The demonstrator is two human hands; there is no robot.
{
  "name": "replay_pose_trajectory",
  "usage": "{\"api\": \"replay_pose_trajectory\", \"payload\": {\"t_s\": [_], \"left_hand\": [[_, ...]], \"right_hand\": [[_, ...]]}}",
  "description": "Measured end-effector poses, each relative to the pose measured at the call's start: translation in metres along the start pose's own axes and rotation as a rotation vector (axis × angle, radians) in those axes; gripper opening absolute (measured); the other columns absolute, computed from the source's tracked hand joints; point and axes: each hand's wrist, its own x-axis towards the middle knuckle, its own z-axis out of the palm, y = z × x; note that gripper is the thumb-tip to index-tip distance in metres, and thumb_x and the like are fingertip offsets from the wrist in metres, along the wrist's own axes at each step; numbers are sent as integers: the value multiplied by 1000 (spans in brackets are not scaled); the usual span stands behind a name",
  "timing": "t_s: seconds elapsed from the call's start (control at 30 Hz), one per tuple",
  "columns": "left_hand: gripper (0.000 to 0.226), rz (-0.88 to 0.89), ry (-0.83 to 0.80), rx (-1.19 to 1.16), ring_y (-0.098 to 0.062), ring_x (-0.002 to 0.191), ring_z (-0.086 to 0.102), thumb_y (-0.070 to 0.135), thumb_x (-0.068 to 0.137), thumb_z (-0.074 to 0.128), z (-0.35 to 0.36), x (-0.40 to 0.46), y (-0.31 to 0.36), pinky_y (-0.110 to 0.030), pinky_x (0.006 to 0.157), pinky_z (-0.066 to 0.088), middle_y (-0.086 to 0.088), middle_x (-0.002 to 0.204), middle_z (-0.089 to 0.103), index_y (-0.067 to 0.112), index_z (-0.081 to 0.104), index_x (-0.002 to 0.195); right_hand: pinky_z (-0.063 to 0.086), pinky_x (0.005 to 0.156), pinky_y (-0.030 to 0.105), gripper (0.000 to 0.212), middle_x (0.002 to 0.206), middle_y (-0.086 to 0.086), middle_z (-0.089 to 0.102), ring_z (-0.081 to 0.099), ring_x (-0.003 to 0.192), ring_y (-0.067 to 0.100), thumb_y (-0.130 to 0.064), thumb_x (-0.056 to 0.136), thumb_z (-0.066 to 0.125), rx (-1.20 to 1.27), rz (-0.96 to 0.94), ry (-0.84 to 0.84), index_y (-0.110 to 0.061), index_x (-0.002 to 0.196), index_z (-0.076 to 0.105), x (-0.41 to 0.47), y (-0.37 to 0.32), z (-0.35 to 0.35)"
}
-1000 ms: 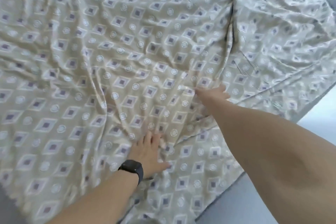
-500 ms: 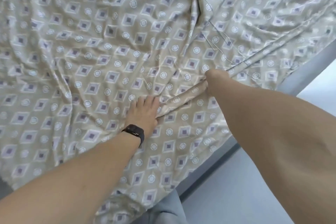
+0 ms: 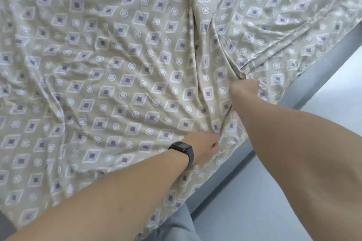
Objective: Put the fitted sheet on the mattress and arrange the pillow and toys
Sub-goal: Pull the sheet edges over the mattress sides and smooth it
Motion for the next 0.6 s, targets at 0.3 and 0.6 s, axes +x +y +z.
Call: {"api": "replay_pose_trajectory", "payload": {"t_s": [0.3,0.6], "left_hand": [[42,-301,-165,359,-31,102,58,43,88,59,6,-27,-77,-36,68,43,-6,123,55,20,43,120],[12,-129,49,191,-25,93,57,29,87,52,-11,-18,-78,-42,82,48,2,103,57,25,54,98]], "right_hand": [[53,90,35,56,117,9,66,63,107,31,-45,87,59,-42,-11,-114,-9,130,58,-16,-3,13],[35,99,40,48,140,8,46,48,126,31,-6,94,45,-108,9,530,-15,140,37,-5,-23,-13]]}}
